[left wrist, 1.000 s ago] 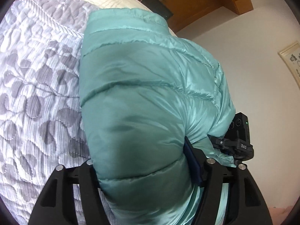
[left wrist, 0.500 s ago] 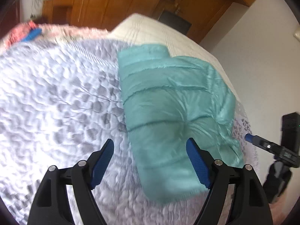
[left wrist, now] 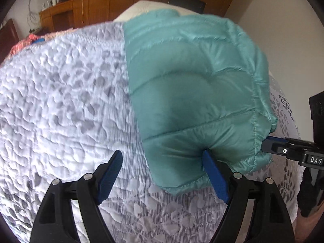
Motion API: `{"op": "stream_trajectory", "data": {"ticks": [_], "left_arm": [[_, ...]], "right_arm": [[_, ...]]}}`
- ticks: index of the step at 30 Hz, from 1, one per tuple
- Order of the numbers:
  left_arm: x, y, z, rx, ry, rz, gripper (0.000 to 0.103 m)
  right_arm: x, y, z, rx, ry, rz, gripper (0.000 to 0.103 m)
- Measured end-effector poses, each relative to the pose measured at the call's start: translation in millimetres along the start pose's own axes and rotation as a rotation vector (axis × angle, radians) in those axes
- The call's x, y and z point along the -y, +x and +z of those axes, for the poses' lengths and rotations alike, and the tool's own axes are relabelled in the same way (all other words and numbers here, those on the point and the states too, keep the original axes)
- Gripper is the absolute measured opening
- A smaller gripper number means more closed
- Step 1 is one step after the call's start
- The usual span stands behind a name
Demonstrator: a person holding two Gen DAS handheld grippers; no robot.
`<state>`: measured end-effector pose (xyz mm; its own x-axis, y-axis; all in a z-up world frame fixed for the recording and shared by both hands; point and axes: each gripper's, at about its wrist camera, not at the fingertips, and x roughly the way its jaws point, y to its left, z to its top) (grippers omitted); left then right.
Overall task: Fold large clothes
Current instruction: 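Lower the folded jacket onto the quilt and open both tools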
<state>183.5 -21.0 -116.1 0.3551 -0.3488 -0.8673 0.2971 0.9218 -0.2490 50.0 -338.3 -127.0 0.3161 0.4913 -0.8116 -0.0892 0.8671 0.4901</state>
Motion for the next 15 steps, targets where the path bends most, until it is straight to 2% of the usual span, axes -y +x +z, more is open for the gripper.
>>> {"op": "stream_trajectory", "data": {"ticks": [5, 8, 11, 13, 15], "left_arm": [[7.5, -20.1, -3.5, 0.014, 0.014, 0.030, 0.080], [6.3, -31.3, -4.3, 0.028, 0.020, 0.052, 0.081], [5.8, -46.5, -6.9, 0.031, -0.001, 0.077, 0.084], [7.3, -55.6, -9.5, 0.030, -0.014, 0.092, 0.085], [9.8, -67.1, -13.7, 0.045, -0.015, 0.123, 0.090]], "right_arm": [[-6.7, -15.5, 0.4, 0.041, 0.012, -0.012, 0.029], [-14.3, -34.4, -10.2, 0.082, -0.005, -0.063, 0.040], [-23.3, -47.3, -23.0, 0.106, -0.009, -0.122, 0.054], [-28.0, -54.8, -31.0, 0.120, 0.002, -0.165, 0.078], [-33.8, -59.0, -38.9, 0.135, -0.001, -0.209, 0.088]]}}
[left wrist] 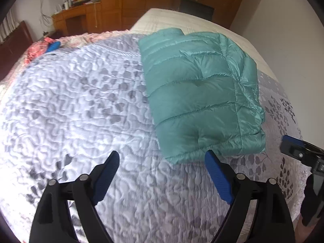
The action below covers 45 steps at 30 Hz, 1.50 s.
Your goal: Fold large clothes
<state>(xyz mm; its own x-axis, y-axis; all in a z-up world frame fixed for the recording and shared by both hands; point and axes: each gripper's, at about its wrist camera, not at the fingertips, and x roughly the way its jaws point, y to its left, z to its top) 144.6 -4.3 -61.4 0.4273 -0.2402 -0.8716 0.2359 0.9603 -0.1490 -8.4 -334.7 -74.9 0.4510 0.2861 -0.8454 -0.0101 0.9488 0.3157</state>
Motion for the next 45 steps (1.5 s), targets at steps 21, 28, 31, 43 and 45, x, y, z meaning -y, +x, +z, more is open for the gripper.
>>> {"op": "stream_trajectory", "data": {"ticks": [21, 28, 31, 43, 45], "left_arm": [[14.3, -82.2, -38.1, 0.081, 0.000, 0.108, 0.099], [19.2, -102.0, -47.6, 0.099, 0.003, 0.115, 0.099], [22.0, -106.1, -50.4, 0.103, 0.002, 0.117, 0.099], [24.5, -110.2, -54.9, 0.109, 0.005, 0.135, 0.099], [24.5, -110.6, -55.4, 0.109, 0.003, 0.135, 0.099]], "right_arm": [[-30.9, -50.1, -45.5, -0.018, -0.055, -0.195, 0.092], [-36.4, -63.2, -54.0, -0.013, -0.050, -0.190, 0.092], [-38.3, -67.5, -56.4, -0.010, -0.049, -0.191, 0.092], [-40.6, -70.4, -58.3, -0.009, -0.053, -0.194, 0.092], [-40.6, -70.7, -58.2, -0.008, -0.054, -0.194, 0.092]]}}
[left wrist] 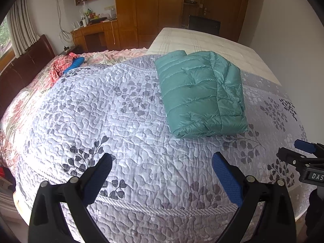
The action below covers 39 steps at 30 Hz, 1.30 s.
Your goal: Fold large clothes
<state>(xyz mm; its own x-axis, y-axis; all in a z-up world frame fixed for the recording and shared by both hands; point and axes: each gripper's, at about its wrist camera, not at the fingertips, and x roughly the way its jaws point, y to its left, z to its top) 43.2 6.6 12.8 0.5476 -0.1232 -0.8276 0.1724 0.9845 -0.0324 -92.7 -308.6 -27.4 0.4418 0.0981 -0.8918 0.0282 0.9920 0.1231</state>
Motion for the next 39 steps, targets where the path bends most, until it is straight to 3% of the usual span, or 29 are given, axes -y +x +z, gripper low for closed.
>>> {"op": "stream_trajectory", "data": {"ticks": [39], "left_arm": [[-3.8, 6.7, 2.5, -0.011, 0.023, -0.001, 0.099]], "right_arm": [[-1.6, -1.3, 2.9, -0.003, -0.004, 0.004, 0.092]]}}
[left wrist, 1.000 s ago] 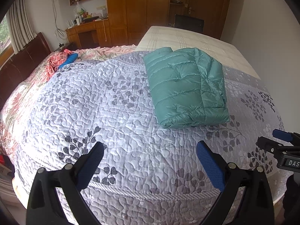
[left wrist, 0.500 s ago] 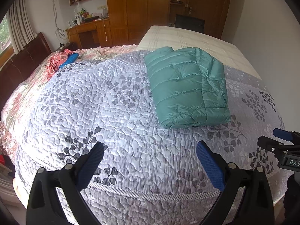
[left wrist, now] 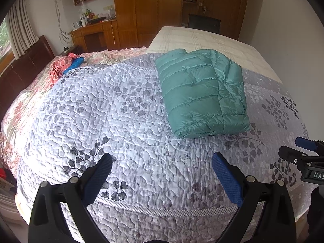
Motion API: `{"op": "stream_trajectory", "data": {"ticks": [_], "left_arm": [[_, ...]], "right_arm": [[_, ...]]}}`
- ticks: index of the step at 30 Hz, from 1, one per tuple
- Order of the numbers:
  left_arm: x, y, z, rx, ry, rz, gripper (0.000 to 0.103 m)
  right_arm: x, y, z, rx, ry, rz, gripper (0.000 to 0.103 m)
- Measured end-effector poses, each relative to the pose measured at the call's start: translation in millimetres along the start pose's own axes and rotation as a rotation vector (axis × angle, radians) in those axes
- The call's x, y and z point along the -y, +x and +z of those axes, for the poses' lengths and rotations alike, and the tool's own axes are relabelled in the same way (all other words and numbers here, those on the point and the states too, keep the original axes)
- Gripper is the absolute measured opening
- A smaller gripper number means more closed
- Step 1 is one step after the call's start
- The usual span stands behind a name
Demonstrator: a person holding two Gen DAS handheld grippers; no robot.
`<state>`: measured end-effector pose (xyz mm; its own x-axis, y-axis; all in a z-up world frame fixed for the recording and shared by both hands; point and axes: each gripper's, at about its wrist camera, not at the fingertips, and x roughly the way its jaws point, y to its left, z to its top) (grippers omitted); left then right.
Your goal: Fold large clothes
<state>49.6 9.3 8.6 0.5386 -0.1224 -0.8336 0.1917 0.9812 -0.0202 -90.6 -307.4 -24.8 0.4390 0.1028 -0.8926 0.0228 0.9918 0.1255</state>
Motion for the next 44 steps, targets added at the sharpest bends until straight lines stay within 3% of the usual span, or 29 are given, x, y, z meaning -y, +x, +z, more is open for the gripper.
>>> {"op": "stream_trajectory", "data": {"ticks": [44], "left_arm": [[-7.1, 5.3, -2.2, -0.007, 0.029, -0.019, 0.099]], "right_arm": [[3.6, 5.1, 2.4, -0.009, -0.004, 0.005, 0.092]]}}
